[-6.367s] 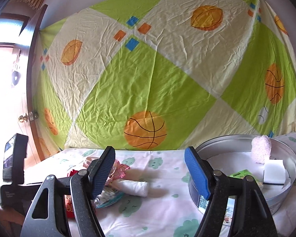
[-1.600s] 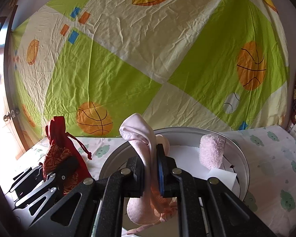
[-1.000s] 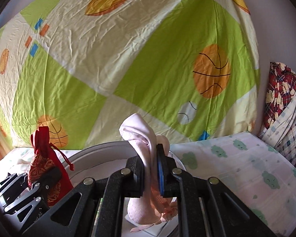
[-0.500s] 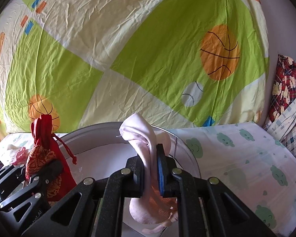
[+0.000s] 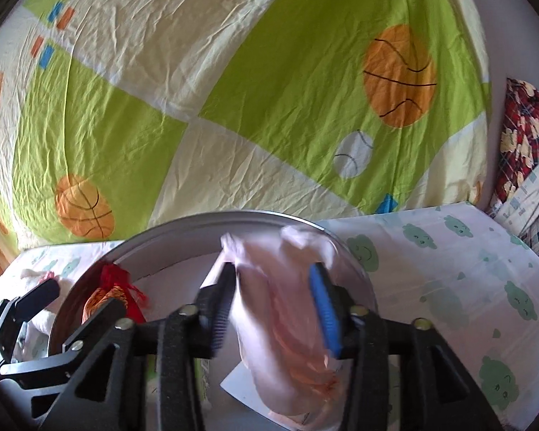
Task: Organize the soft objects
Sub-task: 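Open both tools to drop the pouch and cap into the tin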
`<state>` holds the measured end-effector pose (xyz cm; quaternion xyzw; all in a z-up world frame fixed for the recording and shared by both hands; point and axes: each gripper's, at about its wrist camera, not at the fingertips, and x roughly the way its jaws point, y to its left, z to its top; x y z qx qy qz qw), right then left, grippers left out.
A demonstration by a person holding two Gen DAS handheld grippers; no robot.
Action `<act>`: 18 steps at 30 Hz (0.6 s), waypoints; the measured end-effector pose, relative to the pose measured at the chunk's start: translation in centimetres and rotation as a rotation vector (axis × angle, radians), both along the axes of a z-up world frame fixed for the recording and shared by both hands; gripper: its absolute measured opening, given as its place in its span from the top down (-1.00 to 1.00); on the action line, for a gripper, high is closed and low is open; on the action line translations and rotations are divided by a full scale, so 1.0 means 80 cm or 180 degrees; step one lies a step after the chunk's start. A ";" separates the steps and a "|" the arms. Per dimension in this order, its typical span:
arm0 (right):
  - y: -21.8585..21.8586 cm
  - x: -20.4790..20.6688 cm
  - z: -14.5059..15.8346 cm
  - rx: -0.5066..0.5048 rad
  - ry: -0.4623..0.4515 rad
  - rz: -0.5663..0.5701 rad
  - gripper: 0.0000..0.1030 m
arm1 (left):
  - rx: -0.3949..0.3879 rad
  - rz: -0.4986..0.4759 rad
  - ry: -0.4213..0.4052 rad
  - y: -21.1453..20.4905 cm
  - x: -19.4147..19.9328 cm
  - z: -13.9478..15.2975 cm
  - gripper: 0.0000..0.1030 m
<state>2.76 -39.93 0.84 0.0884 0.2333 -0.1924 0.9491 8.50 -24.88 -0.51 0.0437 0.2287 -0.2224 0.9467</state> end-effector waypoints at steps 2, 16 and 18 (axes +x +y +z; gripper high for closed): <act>-0.002 -0.006 0.004 0.0031 -0.0101 -0.0022 -0.24 | -0.0026 0.0045 -0.0005 0.006 0.001 0.001 -0.99; 0.004 -0.047 0.029 -0.0035 -0.0735 -0.0202 -0.37 | 0.0047 0.0169 -0.0120 0.030 -0.009 0.006 -0.99; 0.003 -0.050 0.029 -0.0024 -0.0769 -0.0251 -0.37 | 0.0055 0.0201 -0.0176 0.036 -0.012 0.007 -0.99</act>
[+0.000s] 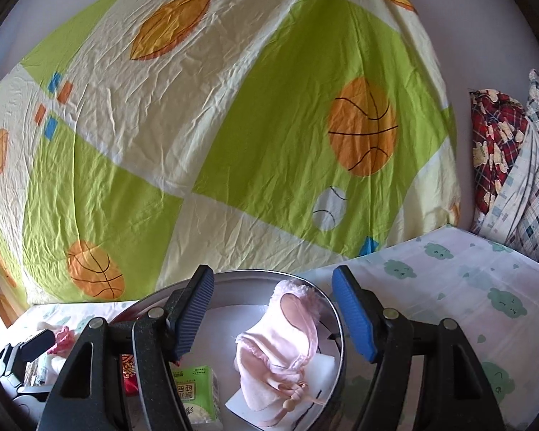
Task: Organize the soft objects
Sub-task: 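Open both tools to drop the pouch and cap into the tin, then move both tools back to the scrunchie and cotton swab bag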
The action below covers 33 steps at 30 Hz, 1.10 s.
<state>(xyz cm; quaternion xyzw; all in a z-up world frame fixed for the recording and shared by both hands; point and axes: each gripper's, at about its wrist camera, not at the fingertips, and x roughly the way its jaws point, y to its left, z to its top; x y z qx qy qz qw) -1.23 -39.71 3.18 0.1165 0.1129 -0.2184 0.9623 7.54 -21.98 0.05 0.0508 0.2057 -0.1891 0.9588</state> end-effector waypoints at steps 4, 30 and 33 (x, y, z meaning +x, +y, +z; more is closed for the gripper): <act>0.003 -0.016 0.001 0.0009 -0.0269 -0.0072 -0.37 | 0.0001 0.0059 -0.0096 0.016 -0.006 0.002 -0.99; 0.087 -0.063 0.010 -0.0505 -0.0590 -0.0250 -0.48 | -0.0081 0.0243 -0.0061 0.110 -0.008 -0.004 -0.99; 0.094 -0.060 0.008 -0.0420 -0.0516 -0.0204 -0.48 | -0.0054 0.0248 -0.0053 0.122 -0.006 -0.005 -0.99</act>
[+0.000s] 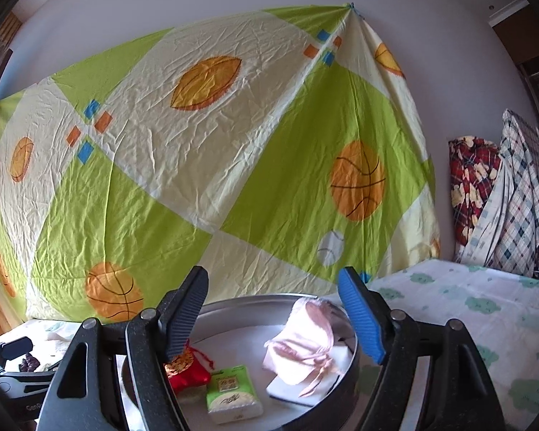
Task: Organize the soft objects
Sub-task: 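Move both tools back to the scrunchie and cotton swab bag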
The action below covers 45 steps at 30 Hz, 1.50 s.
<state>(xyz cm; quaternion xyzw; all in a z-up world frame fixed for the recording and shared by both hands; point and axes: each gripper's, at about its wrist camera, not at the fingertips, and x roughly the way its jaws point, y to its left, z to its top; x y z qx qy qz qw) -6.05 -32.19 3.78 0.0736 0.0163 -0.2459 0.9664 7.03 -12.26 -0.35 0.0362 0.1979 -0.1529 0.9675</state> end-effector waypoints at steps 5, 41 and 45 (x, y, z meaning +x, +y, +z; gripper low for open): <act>0.019 0.007 -0.003 0.0025 0.0075 0.0058 -0.48 | 0.0126 -0.0001 -0.0065 0.015 0.005 0.000 -0.99; 0.214 0.146 -0.037 0.0386 0.0855 0.1328 -0.48 | -0.0185 0.1386 0.0503 0.276 0.143 -0.012 -0.99; 0.242 0.171 -0.045 0.0406 0.1138 0.1580 -0.48 | -0.0172 0.1651 0.0552 0.299 0.151 -0.015 -0.99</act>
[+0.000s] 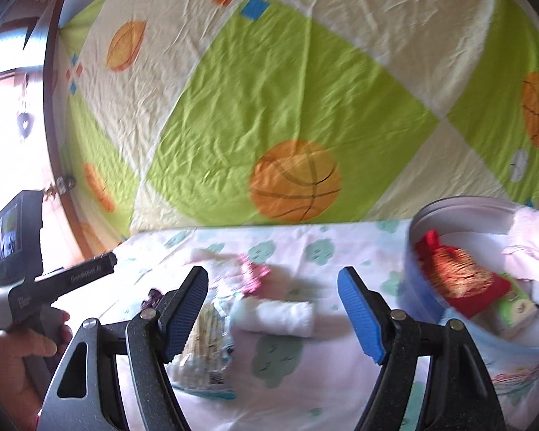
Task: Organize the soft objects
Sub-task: 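Move both tools back to the scrunchie and cotton swab bag, then grasp the cotton swab bag with the right tool while the left tool grasps the purple scrunchie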
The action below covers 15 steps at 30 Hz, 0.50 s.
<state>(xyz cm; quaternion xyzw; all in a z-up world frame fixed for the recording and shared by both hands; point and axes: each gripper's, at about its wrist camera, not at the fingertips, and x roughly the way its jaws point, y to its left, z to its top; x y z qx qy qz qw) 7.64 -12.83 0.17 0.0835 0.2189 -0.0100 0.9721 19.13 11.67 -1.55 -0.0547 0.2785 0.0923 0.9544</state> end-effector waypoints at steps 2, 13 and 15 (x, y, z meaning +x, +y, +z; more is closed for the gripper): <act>0.015 0.016 -0.007 -0.0014 0.0212 0.0151 -0.48 | 0.0037 0.0106 0.0037 0.007 0.002 -0.003 -0.99; 0.080 0.085 -0.067 -0.0229 0.1376 0.0636 -0.39 | 0.0143 -0.0139 0.0263 -0.009 0.016 -0.015 -0.99; 0.078 0.089 -0.073 -0.0184 0.1462 0.0673 -0.07 | 0.0142 -0.0151 0.0268 -0.009 0.017 -0.015 -0.99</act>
